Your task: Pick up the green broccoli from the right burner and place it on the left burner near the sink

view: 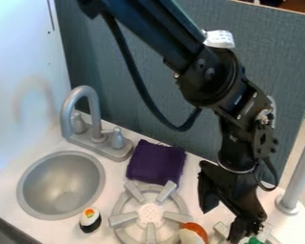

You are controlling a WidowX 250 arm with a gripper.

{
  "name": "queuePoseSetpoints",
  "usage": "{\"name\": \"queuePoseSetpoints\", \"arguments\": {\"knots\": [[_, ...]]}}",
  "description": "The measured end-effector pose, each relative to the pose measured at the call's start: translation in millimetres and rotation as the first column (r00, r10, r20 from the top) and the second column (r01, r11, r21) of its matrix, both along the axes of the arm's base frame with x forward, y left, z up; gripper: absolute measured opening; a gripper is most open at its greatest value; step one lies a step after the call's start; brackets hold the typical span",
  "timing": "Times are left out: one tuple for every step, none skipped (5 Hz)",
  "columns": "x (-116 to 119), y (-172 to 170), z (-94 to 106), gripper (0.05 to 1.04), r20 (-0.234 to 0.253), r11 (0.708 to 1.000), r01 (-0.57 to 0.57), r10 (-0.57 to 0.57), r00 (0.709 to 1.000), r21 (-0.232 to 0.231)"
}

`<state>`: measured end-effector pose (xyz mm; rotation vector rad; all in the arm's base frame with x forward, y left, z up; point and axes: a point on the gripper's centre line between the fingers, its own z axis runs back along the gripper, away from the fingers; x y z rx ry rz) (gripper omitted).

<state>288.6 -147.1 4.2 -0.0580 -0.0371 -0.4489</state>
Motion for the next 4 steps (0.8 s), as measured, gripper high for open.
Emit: {"name": "queuePoseSetpoints", "arguments": {"knots": [[-4.2,2.4,-10.9,1.005,-0.034,1.0,-0.001,0.001,0.999,0.015],[1.0,-3.0,-20.2,1.005,-0.049,0.999,0.033,-0.032,0.998,0.008],[10.0,-14.7,-21.9,1.005,-0.048,0.997,0.072,-0.074,0.996,-0.038],[20.1,-21.2,-29.9,1.005,-0.077,0.996,0.084,-0.087,0.993,-0.037]]}}
